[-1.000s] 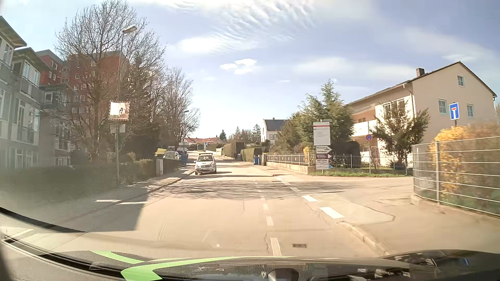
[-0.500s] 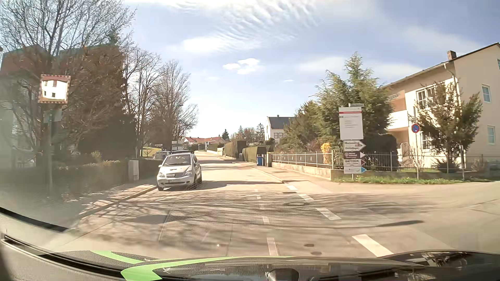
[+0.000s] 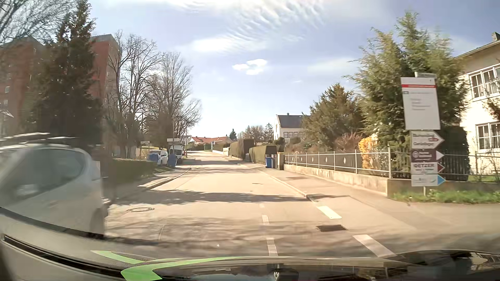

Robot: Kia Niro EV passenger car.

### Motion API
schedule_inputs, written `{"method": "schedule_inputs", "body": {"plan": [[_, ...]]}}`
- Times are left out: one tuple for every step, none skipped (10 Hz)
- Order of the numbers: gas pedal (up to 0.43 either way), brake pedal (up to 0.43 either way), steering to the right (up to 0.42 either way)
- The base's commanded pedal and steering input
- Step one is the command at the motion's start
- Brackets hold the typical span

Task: Follow the waypoints while adhering to traffic rules and regulations

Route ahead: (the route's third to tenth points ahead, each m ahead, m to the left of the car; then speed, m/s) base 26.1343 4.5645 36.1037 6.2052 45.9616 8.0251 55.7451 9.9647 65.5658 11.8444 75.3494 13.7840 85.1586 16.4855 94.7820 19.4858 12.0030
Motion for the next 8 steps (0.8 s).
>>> {"method": "schedule_inputs", "body": {"plan": [[0.15,0.0,-0.026],[0.157,0.0,-0.028],[0.157,0.0,-0.027],[0.157,0.0,-0.028],[0.157,0.0,-0.028],[0.157,0.0,-0.028],[0.157,0.0,-0.027],[0.157,0.0,-0.028]]}}
